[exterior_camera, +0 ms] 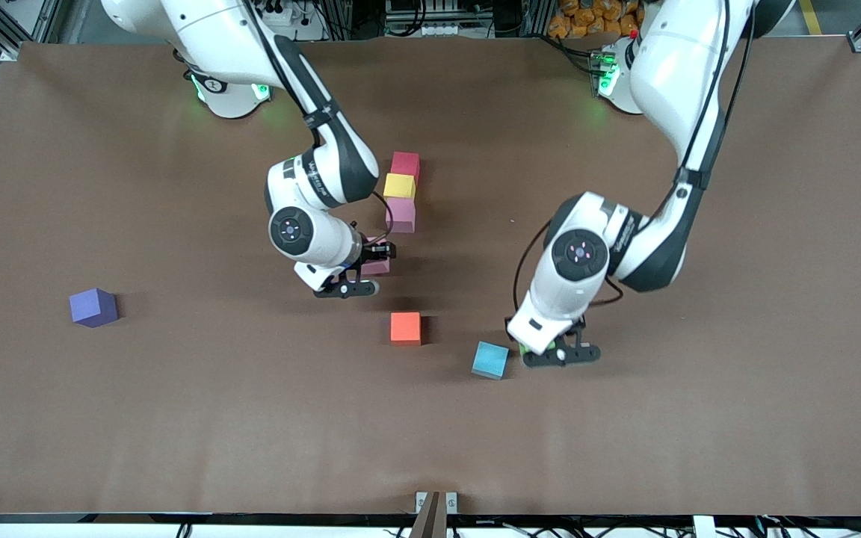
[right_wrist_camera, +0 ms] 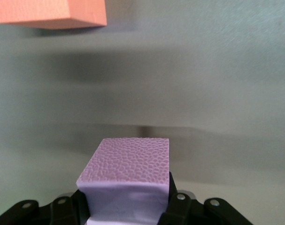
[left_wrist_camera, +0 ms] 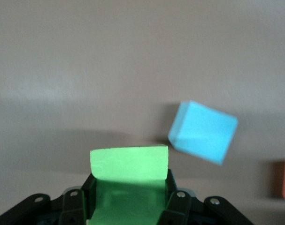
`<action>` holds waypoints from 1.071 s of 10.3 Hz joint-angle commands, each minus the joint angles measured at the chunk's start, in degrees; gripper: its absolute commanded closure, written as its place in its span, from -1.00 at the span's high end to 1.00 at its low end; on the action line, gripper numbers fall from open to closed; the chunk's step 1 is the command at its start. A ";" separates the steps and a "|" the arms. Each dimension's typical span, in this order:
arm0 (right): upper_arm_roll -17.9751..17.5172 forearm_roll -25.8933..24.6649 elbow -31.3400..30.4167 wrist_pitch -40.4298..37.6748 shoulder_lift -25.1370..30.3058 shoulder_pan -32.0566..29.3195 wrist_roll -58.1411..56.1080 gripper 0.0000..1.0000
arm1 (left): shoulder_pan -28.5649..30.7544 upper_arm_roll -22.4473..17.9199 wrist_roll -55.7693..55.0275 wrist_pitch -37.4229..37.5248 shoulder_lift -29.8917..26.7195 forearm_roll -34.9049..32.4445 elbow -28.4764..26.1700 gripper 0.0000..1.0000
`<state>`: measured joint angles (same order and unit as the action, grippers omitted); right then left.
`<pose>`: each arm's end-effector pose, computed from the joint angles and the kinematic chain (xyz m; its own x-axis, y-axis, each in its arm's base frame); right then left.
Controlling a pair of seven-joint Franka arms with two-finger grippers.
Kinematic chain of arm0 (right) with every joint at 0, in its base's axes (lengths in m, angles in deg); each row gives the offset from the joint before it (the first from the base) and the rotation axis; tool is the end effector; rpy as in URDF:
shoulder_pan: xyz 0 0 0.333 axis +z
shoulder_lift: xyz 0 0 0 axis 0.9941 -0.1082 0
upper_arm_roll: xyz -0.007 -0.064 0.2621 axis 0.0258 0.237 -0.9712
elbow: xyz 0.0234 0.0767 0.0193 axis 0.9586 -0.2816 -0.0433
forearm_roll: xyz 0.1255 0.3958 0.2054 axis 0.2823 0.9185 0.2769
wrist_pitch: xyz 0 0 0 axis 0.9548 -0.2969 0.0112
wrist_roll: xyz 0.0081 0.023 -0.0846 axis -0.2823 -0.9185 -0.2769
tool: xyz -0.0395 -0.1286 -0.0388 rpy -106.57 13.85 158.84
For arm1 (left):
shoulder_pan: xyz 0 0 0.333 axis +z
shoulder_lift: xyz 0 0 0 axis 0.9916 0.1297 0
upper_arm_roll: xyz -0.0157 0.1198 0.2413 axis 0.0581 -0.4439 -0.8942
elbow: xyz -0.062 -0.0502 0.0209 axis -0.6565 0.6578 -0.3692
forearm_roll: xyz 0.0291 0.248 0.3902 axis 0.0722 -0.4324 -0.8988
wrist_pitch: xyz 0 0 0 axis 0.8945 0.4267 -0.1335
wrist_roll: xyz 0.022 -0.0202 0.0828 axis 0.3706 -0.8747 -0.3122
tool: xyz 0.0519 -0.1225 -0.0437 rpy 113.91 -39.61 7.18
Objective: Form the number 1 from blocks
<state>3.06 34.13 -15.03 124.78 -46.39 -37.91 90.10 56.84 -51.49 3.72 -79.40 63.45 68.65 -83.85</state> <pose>0.5462 0.3808 0.1101 0.9699 0.0290 -0.2418 -0.0215 -0.9788 -0.2038 0.6634 -0.3658 0.1977 0.9937 0.0624 0.0930 0.0625 -0.9980 0.0019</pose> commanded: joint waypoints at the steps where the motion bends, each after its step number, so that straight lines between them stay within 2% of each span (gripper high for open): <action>1: 1.42 1.99 1.35 0.45 -1.15 2.63 2.13 -0.20 | 0.31 3.30 -3.04 -0.71 -7.74 1.34 -11.46 -1.00; 5: 1.42 3.22 0.74 3.18 -2.12 6.23 4.06 -0.19 | 0.22 10.25 -8.66 -1.68 -17.49 1.42 -26.66 -1.00; 10: 1.16 3.14 -2.25 4.23 -1.85 8.52 4.33 -0.19 | -0.04 19.57 -21.76 -1.50 -18.83 1.42 -30.56 -1.00; 11: 1.16 3.14 -2.69 4.15 -1.59 8.70 4.33 -0.07 | -0.04 21.15 -24.48 -1.24 -18.92 1.34 -30.73 -1.00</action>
<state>3.48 35.90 -16.20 128.10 -48.72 -30.45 93.90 56.41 -32.14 -17.79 -80.10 46.75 68.84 -112.39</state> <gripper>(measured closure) 0.414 0.436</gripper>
